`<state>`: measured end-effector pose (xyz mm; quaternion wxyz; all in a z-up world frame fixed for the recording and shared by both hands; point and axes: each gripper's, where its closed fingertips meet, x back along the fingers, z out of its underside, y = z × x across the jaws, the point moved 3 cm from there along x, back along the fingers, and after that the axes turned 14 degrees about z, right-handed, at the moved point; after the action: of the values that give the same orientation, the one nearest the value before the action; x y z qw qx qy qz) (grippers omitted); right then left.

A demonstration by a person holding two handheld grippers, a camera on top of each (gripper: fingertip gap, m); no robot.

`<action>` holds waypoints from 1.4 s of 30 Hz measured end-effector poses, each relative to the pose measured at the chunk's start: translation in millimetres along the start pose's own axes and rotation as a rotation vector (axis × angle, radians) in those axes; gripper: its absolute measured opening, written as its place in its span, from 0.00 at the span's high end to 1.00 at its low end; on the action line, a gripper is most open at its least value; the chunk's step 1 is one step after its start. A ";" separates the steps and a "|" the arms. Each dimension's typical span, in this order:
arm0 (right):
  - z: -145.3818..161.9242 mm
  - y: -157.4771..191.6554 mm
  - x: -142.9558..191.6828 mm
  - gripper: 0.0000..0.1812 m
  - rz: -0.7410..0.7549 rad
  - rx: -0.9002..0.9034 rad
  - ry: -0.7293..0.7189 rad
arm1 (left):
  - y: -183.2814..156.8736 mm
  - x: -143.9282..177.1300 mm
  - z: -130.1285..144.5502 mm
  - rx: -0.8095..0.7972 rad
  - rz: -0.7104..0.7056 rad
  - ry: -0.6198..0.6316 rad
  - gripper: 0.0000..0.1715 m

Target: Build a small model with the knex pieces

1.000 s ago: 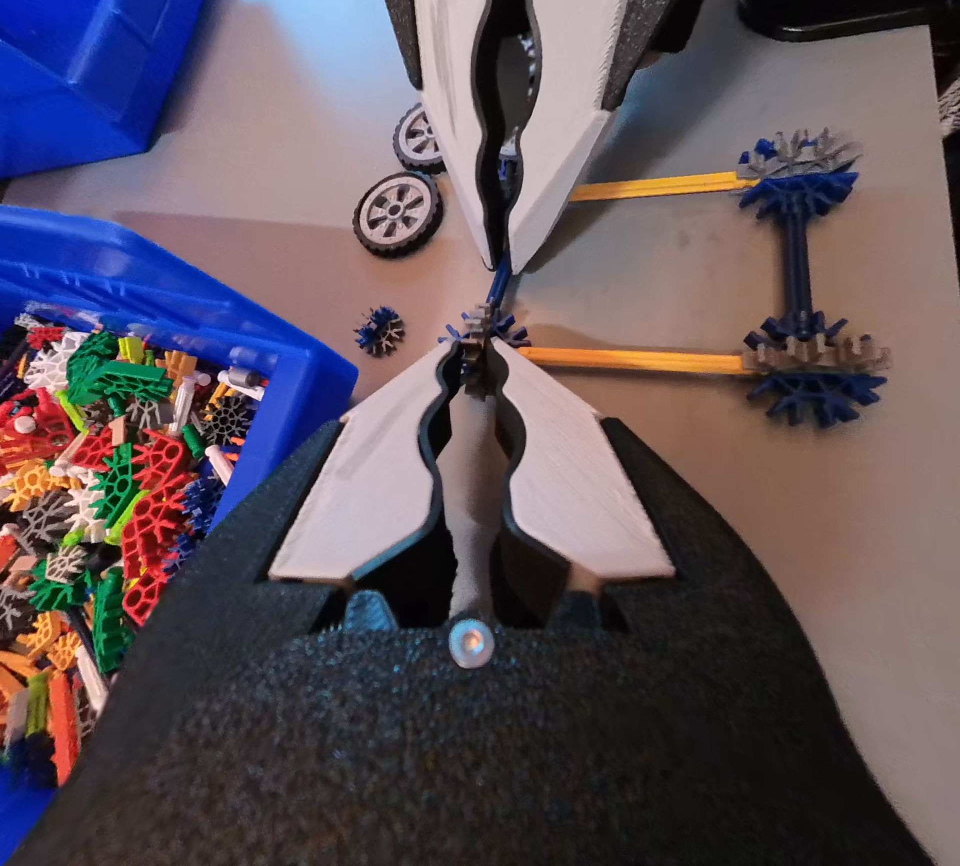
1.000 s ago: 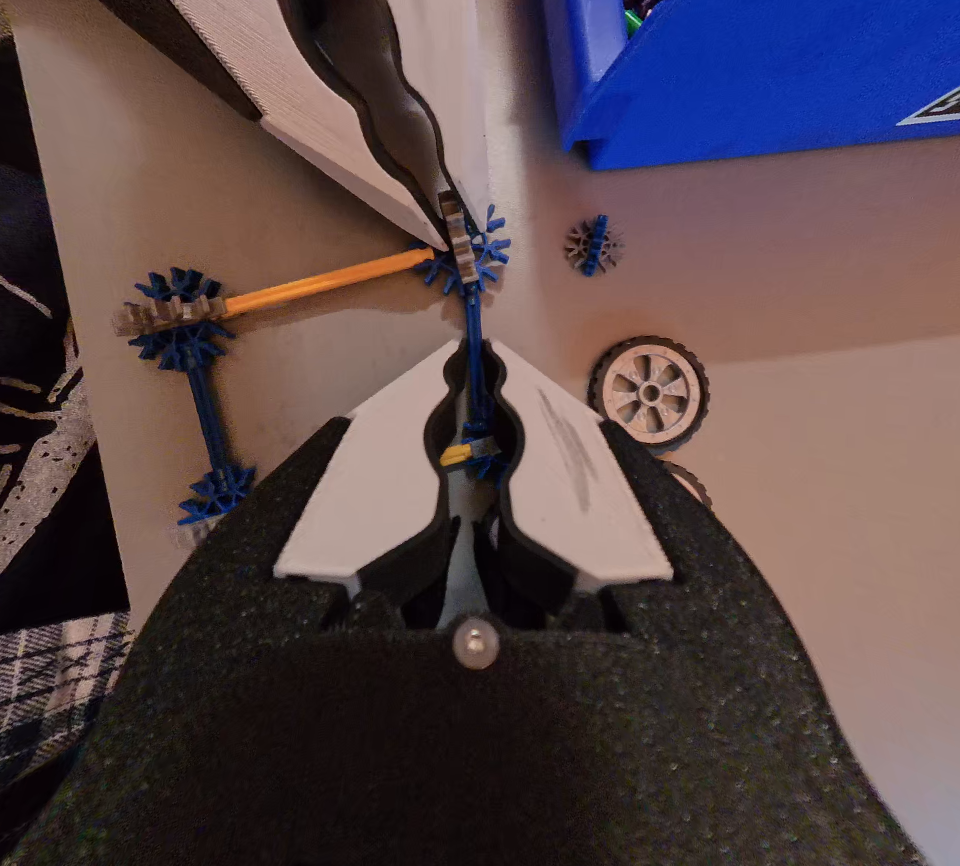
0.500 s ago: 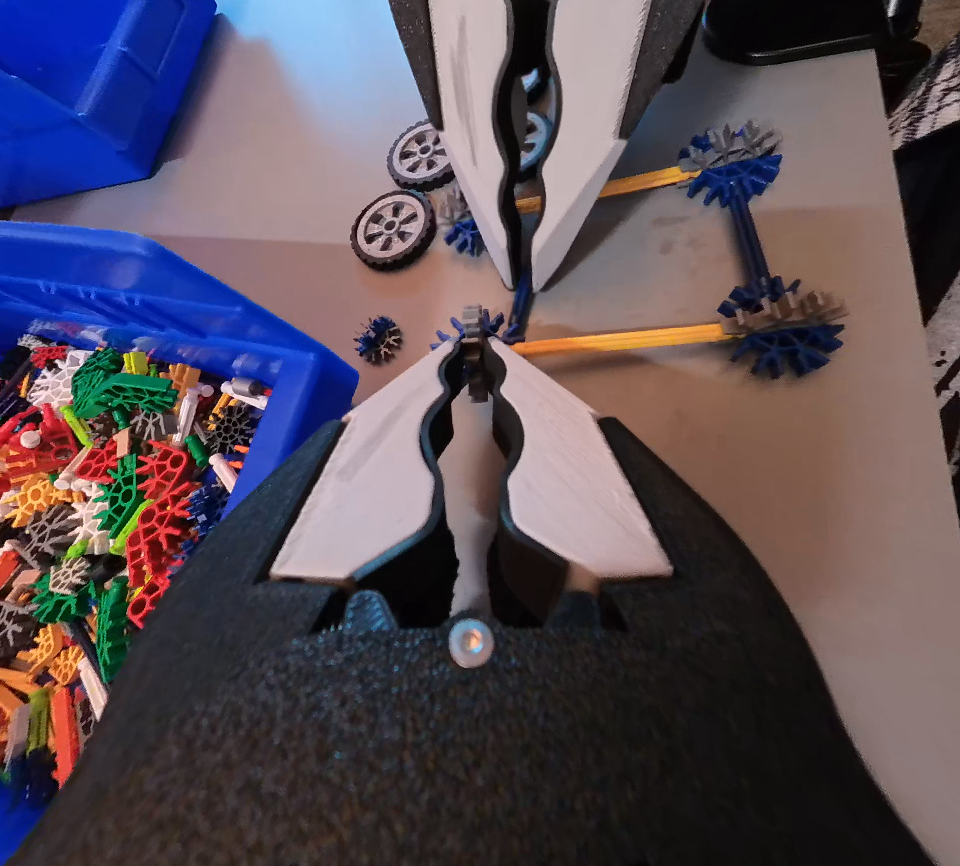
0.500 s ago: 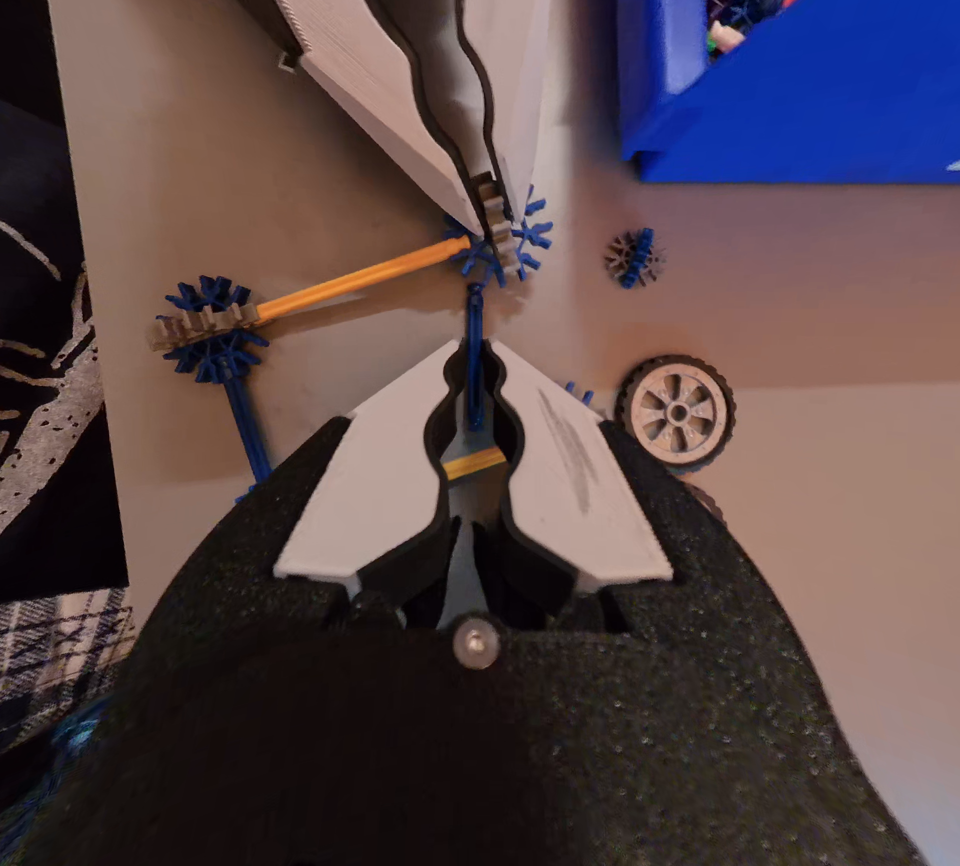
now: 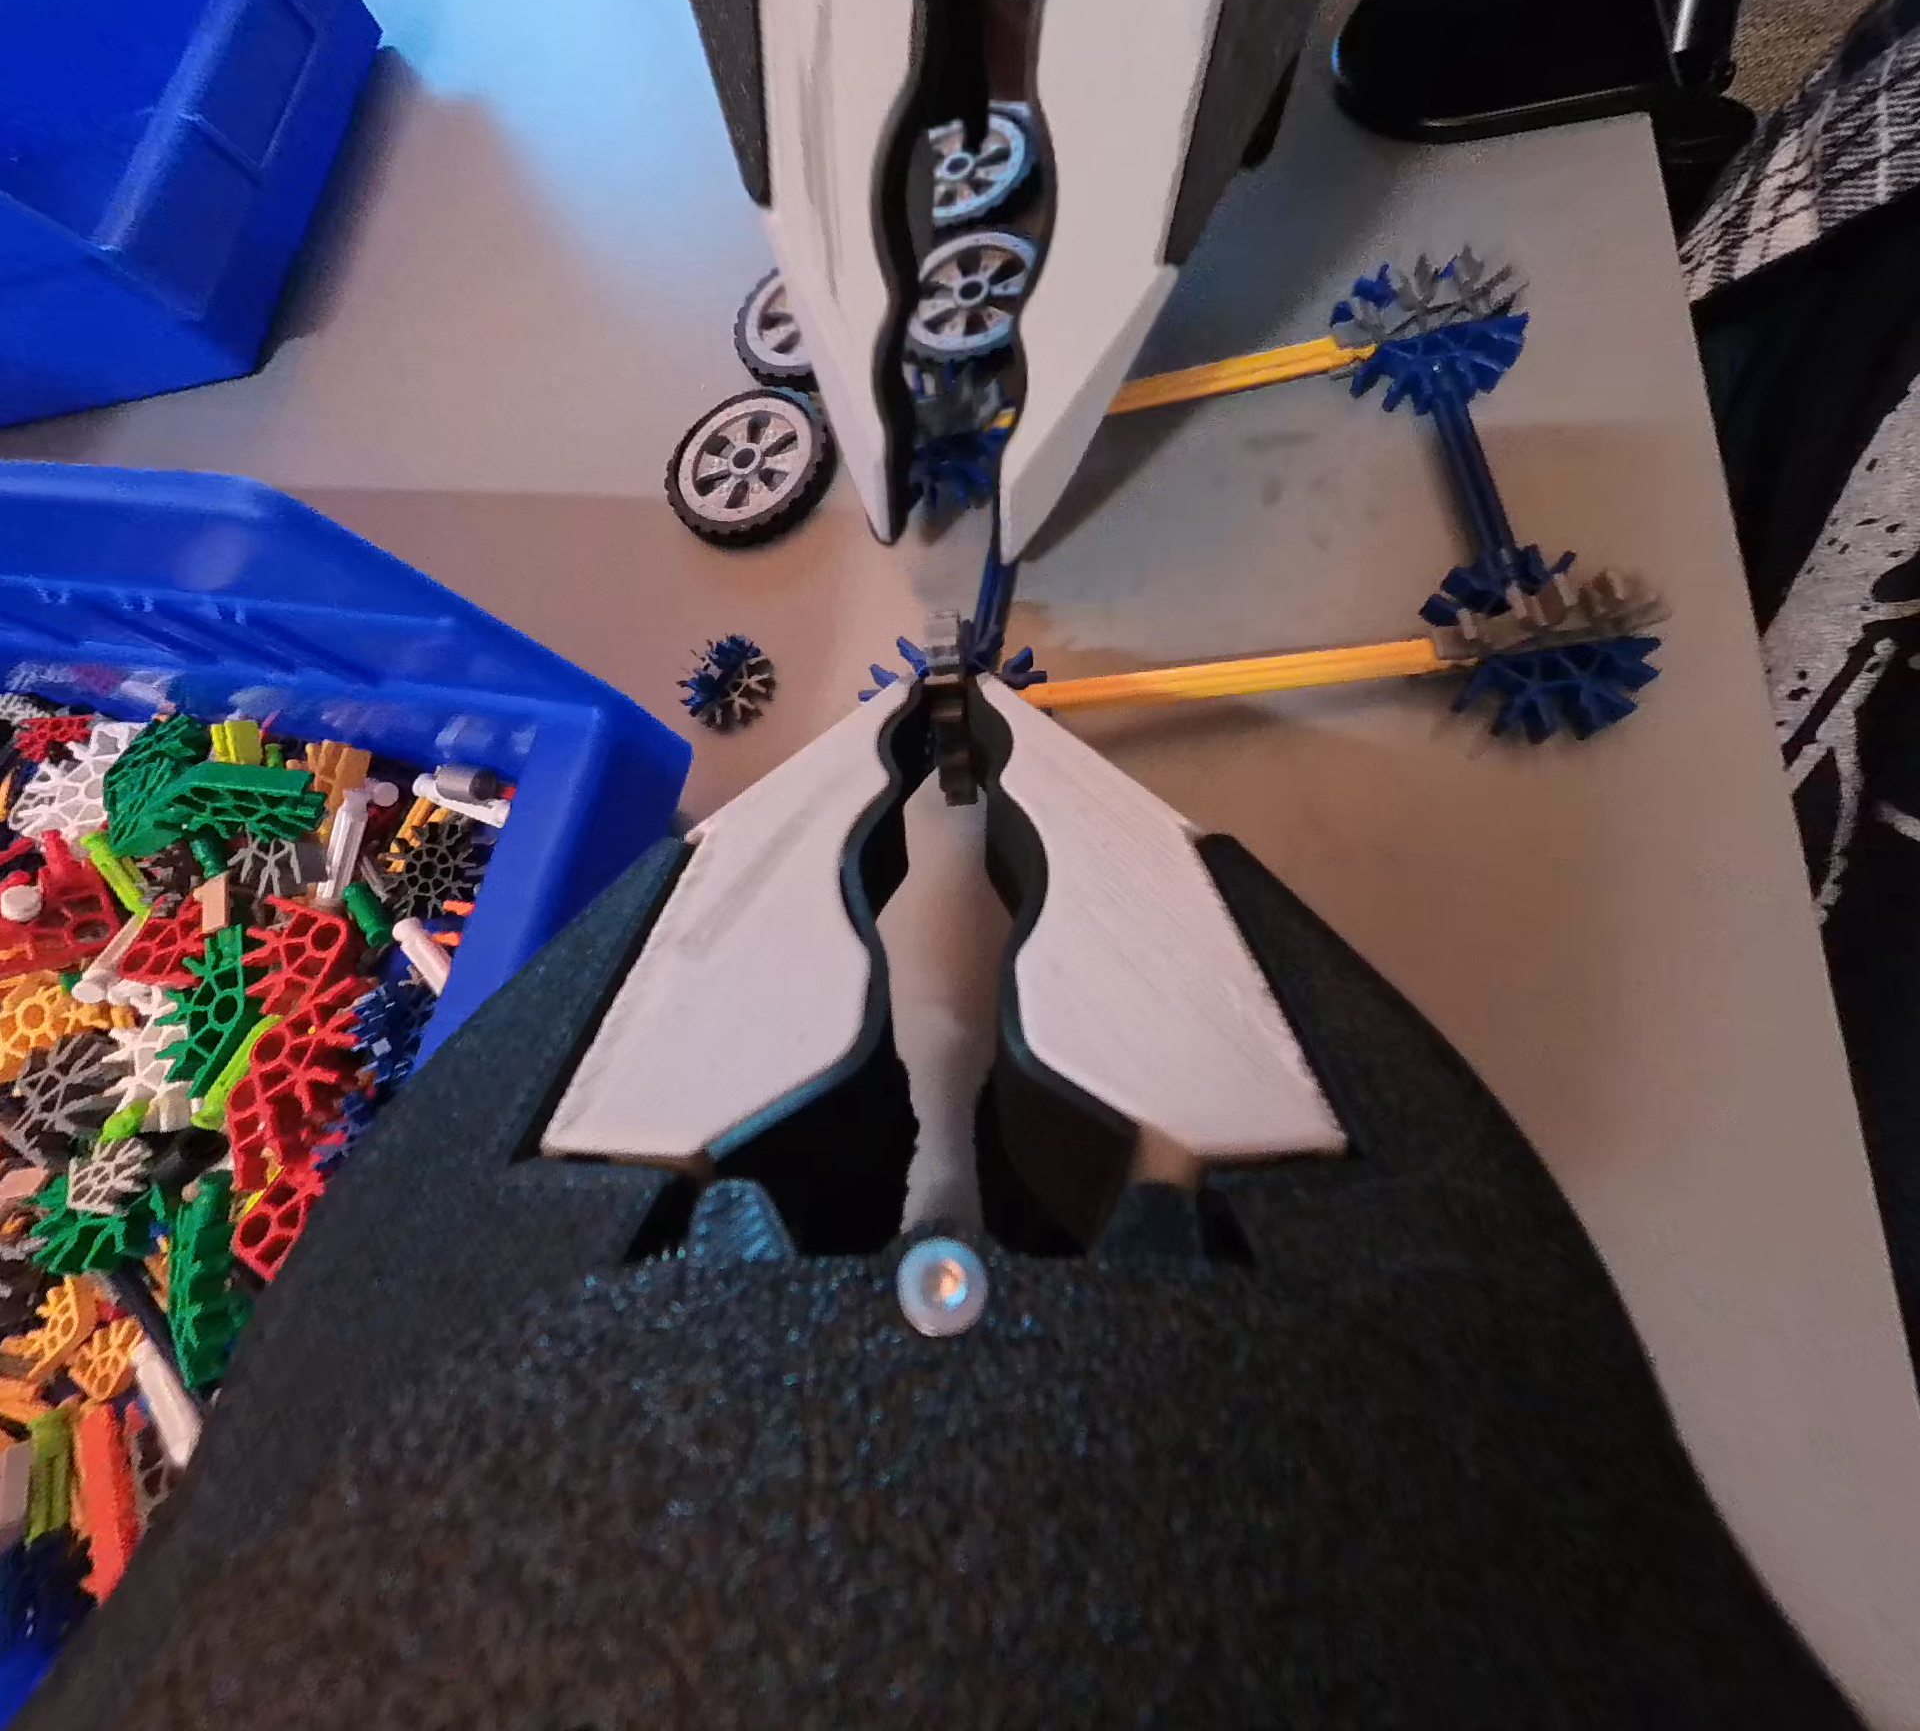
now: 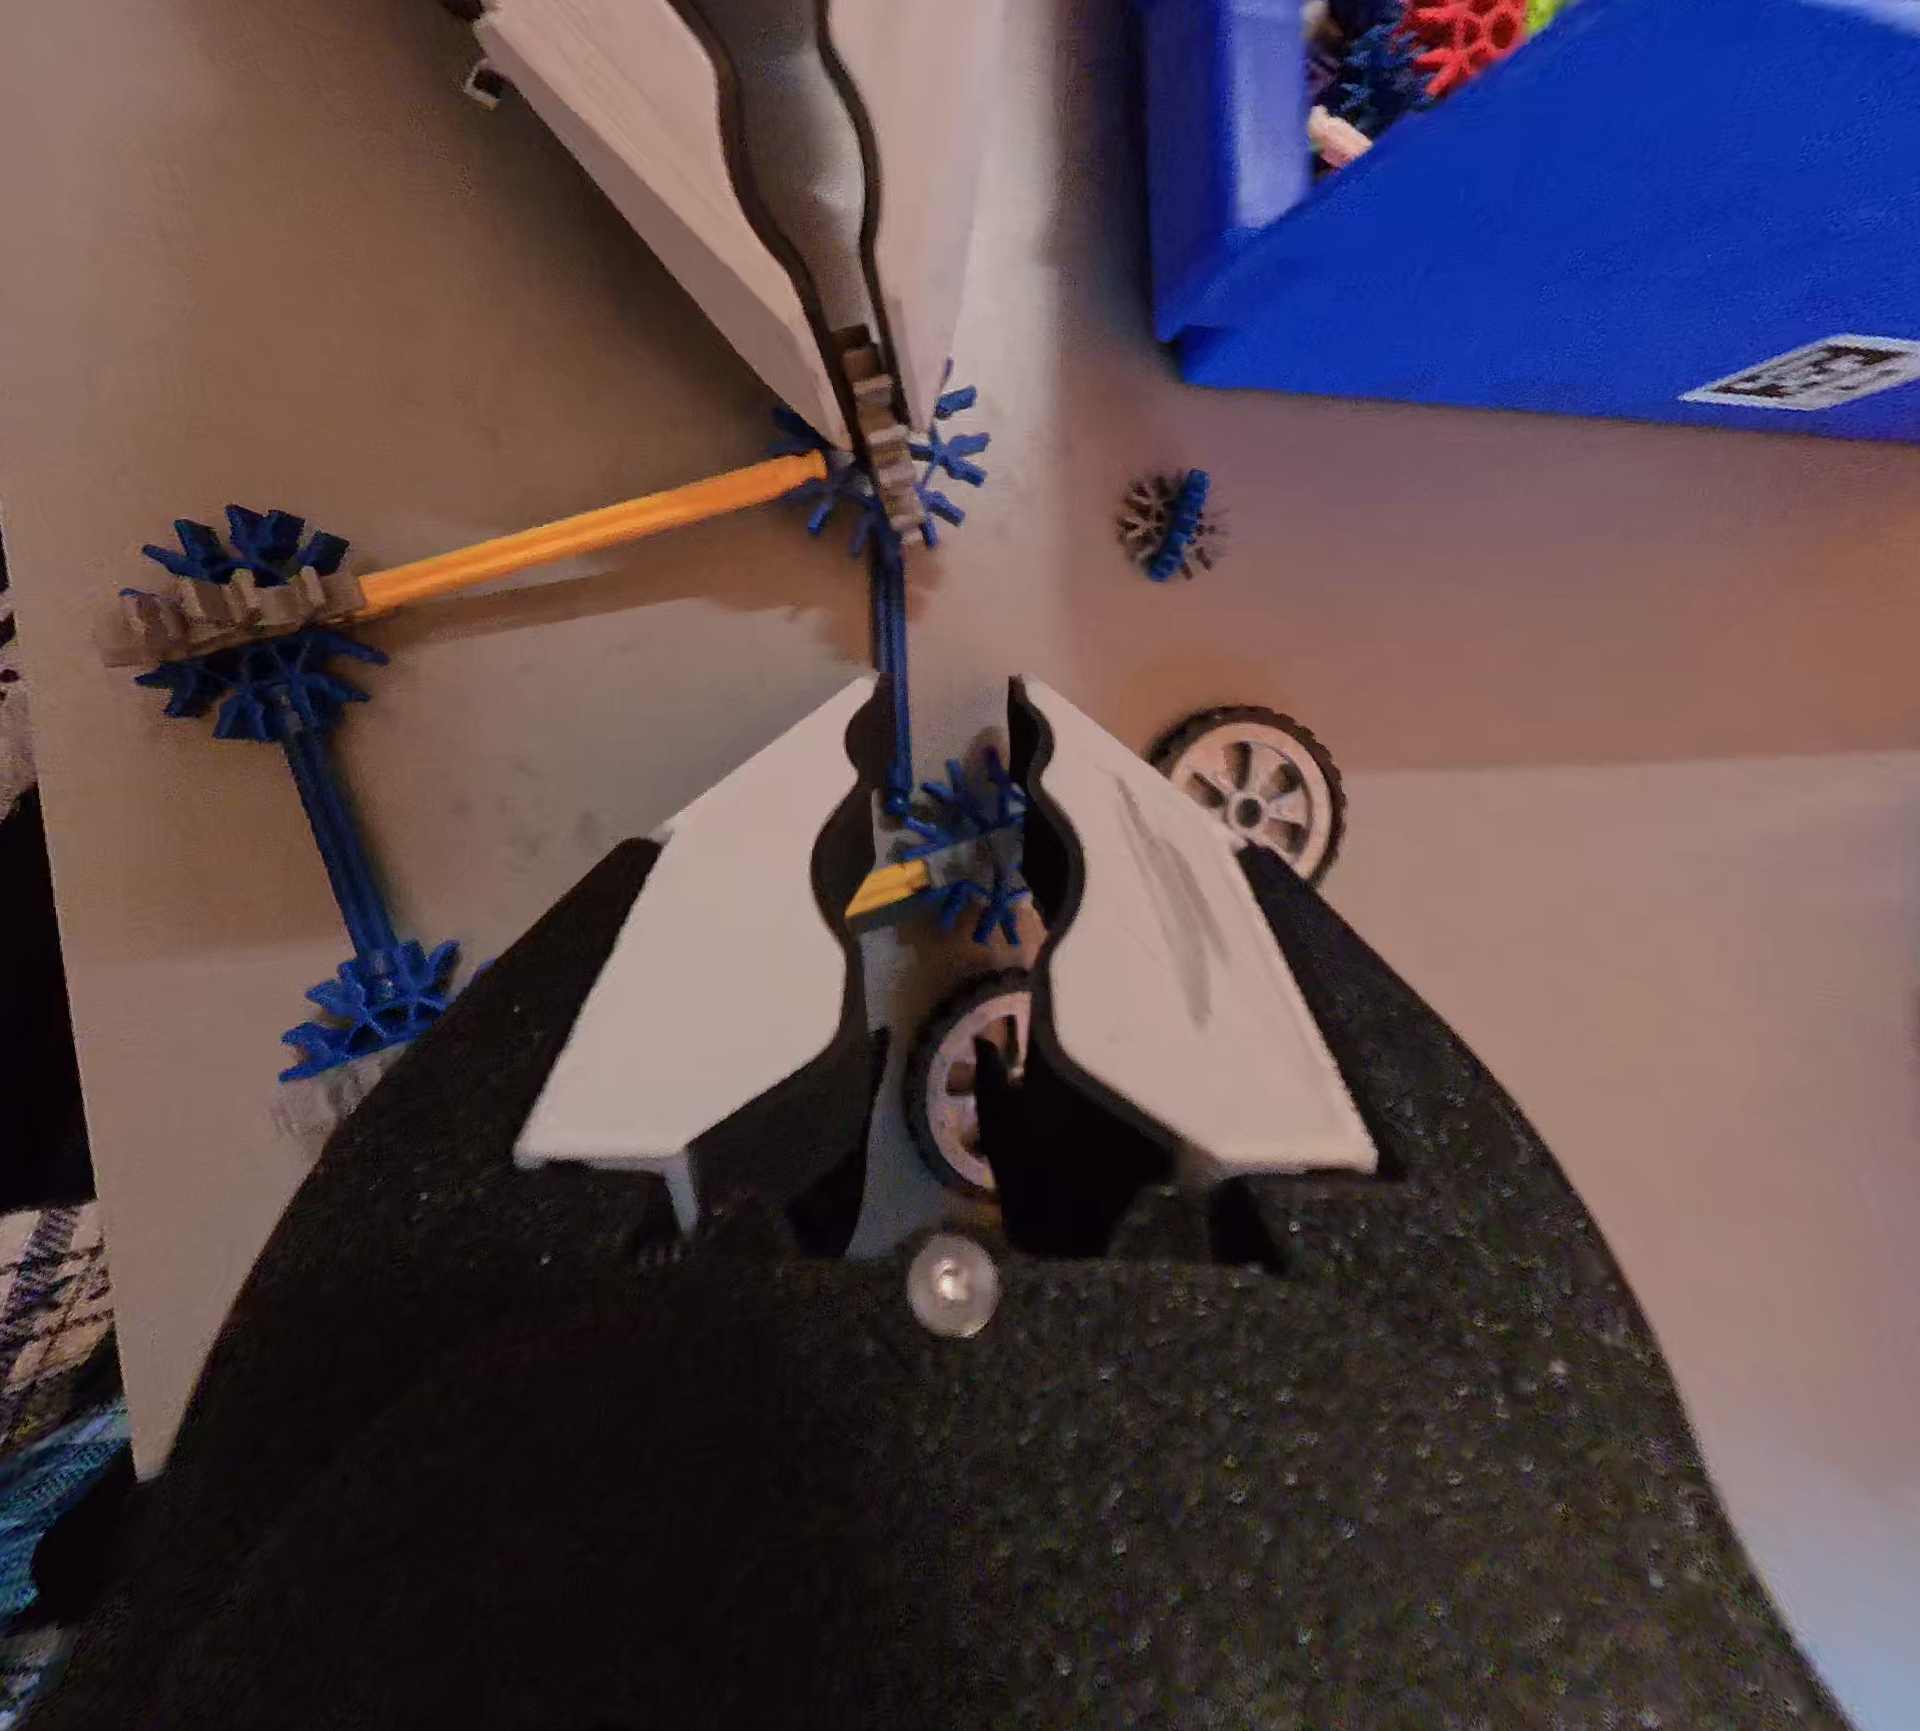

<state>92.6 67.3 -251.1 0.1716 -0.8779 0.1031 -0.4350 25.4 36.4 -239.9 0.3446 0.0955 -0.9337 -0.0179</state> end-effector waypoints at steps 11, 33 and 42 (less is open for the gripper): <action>16.7 -15.1 10.6 0.87 -0.023 -0.111 0.071 | 1.5 2.4 2.8 0.014 0.024 -0.006 0.97; 20.5 -9.1 11.3 0.80 -0.071 -0.109 0.082 | -0.7 3.9 -1.2 -0.015 0.025 -0.029 0.97; 7.7 -7.0 24.7 0.80 -0.066 -0.144 0.026 | -2.3 11.9 -2.9 -0.007 0.045 -0.034 0.97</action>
<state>113.8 67.2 -234.7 0.0921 -0.8852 0.1074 -0.4431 18.8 32.0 -230.3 0.3292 0.0730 -0.9413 -0.0151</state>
